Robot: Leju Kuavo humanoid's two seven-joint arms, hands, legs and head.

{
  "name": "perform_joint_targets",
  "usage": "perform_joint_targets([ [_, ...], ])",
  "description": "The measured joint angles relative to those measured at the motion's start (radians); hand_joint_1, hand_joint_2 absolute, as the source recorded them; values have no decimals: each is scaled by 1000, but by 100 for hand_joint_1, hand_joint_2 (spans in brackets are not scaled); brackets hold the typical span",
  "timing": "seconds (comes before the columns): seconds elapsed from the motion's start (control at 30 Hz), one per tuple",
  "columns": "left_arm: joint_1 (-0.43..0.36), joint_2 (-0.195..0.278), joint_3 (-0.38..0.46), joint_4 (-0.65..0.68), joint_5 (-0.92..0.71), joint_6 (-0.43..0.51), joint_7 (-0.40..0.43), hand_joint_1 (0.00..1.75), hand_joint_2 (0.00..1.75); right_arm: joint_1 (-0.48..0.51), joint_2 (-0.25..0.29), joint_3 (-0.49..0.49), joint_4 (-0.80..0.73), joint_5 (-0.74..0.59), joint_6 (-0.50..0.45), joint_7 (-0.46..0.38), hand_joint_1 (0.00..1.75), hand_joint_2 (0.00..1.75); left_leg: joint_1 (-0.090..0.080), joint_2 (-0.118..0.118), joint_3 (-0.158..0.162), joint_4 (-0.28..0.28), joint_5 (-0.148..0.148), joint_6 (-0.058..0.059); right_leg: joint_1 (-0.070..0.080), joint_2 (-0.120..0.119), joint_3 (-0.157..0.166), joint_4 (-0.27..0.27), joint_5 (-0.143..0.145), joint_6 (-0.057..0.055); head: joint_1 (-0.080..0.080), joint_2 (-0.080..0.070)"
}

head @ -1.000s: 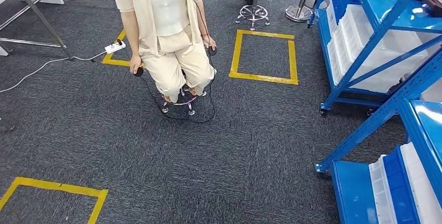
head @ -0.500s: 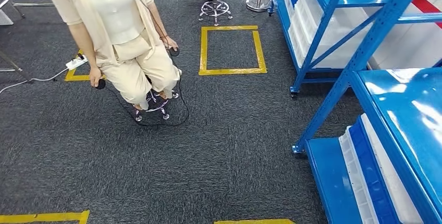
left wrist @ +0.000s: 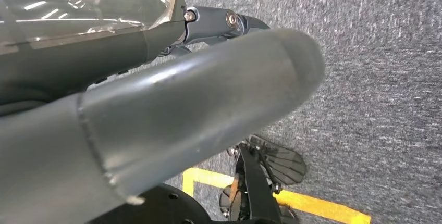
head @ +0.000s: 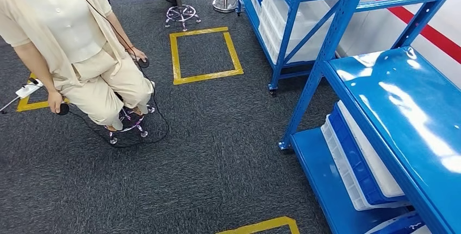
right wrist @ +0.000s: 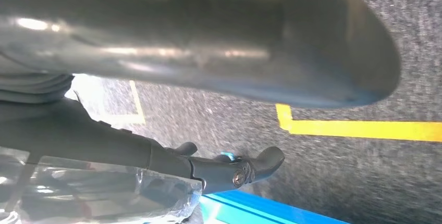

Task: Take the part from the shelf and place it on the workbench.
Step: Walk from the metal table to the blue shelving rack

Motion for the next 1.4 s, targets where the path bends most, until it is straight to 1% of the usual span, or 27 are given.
perform_joint_targets([
  [0.07, 2, 0, 0, 0, 0, 0, -1, 0, 0, -2, 0, -4, 0, 0, 0, -2, 0, 0, -1, 29, 2, -7, 4, 8, -1, -55, -50, 99, -51, -6, 4, 0],
  [0.13, 4, 0, 0, 0, 1, 0, -1, 0, 0, -3, 0, -7, 0, -1, 0, -3, 0, 0, -4, 61, 0, -7, 4, 9, -6, -74, -109, 217, -99, -4, 6, 0],
  [0.17, 4, 0, 0, 0, 1, 0, -1, 0, 0, -2, 0, -8, 0, -1, 0, -4, 0, 0, -4, 76, -1, -7, 3, 9, -10, -78, -120, 241, -104, 3, 6, 0],
  [0.2, 4, 0, 0, 0, 2, 0, -1, 0, 0, -1, -1, -8, 0, -1, 0, -4, 0, 0, -3, 89, -1, -7, 2, 7, -14, -83, -110, 226, -94, 14, 7, 0],
  [0.23, 4, 0, 0, 0, 2, 0, -1, 0, 0, 1, -1, -8, 0, 0, 0, -4, 0, 0, -2, 102, 0, -6, 0, 4, -18, -93, -78, 171, -73, 25, 7, 0],
  [0.27, 4, 0, 0, 0, 2, 0, -1, 0, 0, 1, -1, -9, 0, 0, 0, -4, 0, 0, -2, 113, 3, -5, -3, -1, -22, -117, -37, 97, -49, 34, 7, 0],
  [0.3, 4, 0, 0, 0, 2, 0, -1, 0, 0, -1, -1, -9, 0, 0, 0, -4, 0, 0, -4, 124, 6, -3, -8, -9, -21, -140, 0, 33, -28, 37, 8, 0],
  [0.37, 4, 1, 0, 0, 2, 1, -2, 0, 0, -4, 0, -9, 0, 0, 0, -5, 0, 0, -7, 142, 14, -1, -18, -24, -17, -165, 35, -28, -8, 28, 5, 0],
  [0.43, 0, 0, 0, 0, 2, 2, -4, 0, 0, -4, 0, -10, 0, 1, 0, -6, 0, 0, -3, 158, 23, -3, -24, -38, -13, -144, 34, -29, -6, 10, 1, 0],
  [0.5, -3, -1, 1, 0, 3, 3, -5, 0, 0, -2, -1, -11, 0, 0, -1, -6, 0, 0, 5, 127, 22, 18, -46, -51, -17, -122, 37, -32, -4, -5, -3, 0],
  [0.57, -2, -1, 1, 0, 3, 5, -5, 0, 0, -3, 0, -12, 0, 0, -2, -7, 0, 0, 9, 66, -18, 114, -108, -55, -19, -101, 40, -34, -2, -20, -8, 0],
  [0.63, 0, -1, 1, 0, 3, 6, -5, 0, 0, -4, 2, -12, 0, 0, -2, -7, 0, 0, 9, 40, -86, 252, -170, -52, -12, -75, 40, -34, -2, -28, -9, 0],
  [0.67, 1, -1, 1, 0, 4, 7, -5, 0, 0, -4, 1, -13, 0, 0, -2, -8, 0, 0, 9, 37, -109, 292, -175, -50, -9, -60, 41, -33, -2, -28, -9, 0],
  [0.7, 2, -1, 1, 0, 5, 8, -5, 0, 0, -3, 1, -13, 0, 1, -2, -8, 0, 0, 9, 34, -116, 296, -159, -47, -7, -45, 43, -33, -2, -28, -9, 0],
  [0.73, 2, -1, 1, 0, 8, 8, -5, 0, 0, -3, 1, -13, 0, 1, -2, -8, 0, 0, 9, 30, -104, 256, -123, -43, -6, -29, 46, -33, -2, -28, -9, 0],
  [0.8, 3, 0, 1, 0, 12, 9, -5, 0, 0, -3, 2, -13, 0, 4, -2, -8, 0, 0, 9, -8, -54, 122, -40, -32, -5, -1, 50, -32, -3, -27, -9, 0],
  [0.83, 3, 1, 2, 0, 14, 10, -5, 0, 0, -4, 4, -13, 0, 6, -2, -9, 0, 0, 8, -29, -33, 66, -17, -28, -3, 12, 49, -31, -3, -25, -8, 0],
  [0.9, 2, 2, 5, 0, 17, 11, -6, 0, 0, -5, 6, -13, 0, 8, -2, -9, 0, 0, 3, -49, -18, 23, -8, -23, -3, 32, 40, -30, -1, -16, -8, 0],
  [0.97, 0, 2, 8, 0, 19, 11, -6, 0, 0, -2, 6, -13, 0, 9, -2, -9, 0, 0, 0, -28, -13, 11, -4, -15, -5, 45, 29, -30, 1, -5, -8, 0],
  [1.03, 0, 1, 9, 0, 19, 11, -6, 0, 0, -1, 5, -13, 0, 10, -2, -9, 0, 0, 1, -3, -6, -4, 4, -4, -4, 6, 5, 7, -19, -1, -5, 0],
  [1.1, 2, 0, 13, 0, 20, 12, -6, 0, 0, -3, 3, -13, 0, 11, -2, -9, 0, 0, -1, 28, -2, -11, 7, 2, -4, -52, -52, 119, -69, -5, -1, 0],
  [1.17, 4, 0, 17, 0, 21, 12, -6, 0, 0, -5, 2, -13, 0, 12, -2, -9, 0, 0, -3, 61, -2, -11, 5, 5, -10, -75, -108, 228, -105, 0, 1, 0],
  [1.2, 4, 0, 18, 0, 21, 13, -6, 0, 0, -4, 1, -13, 0, 12, -2, -9, 0, 0, -3, 75, -1, -11, 3, 4, -13, -80, -114, 241, -103, 8, 1, 0],
  [1.23, 4, 0, 18, 0, 21, 13, -6, 0, 0, -2, 0, -13, 0, 12, -2, -9, 0, 0, -1, 88, 0, -10, 2, 2, -18, -87, -98, 211, -86, 19, 1, 0],
  [1.3, 4, -1, 18, 0, 21, 13, -6, 0, 0, -1, -2, -13, 0, 14, -2, -8, 0, 0, 0, 110, 4, -7, -5, -7, -26, -123, -26, 79, -38, 40, 3, 0],
  [1.33, 4, 0, 19, 0, 21, 14, -5, 0, 0, -2, -2, -13, 0, 15, -2, -7, 0, 0, -2, 120, 7, -5, -10, -15, -25, -141, 6, 21, -20, 42, 4, 0],
  [1.4, 2, 0, 21, 0, 21, 15, -5, 0, 0, -5, 0, -13, 0, 18, -2, -7, 0, 0, -5, 136, 14, -3, -19, -29, -20, -153, 33, -25, -11, 29, 1, 0],
])
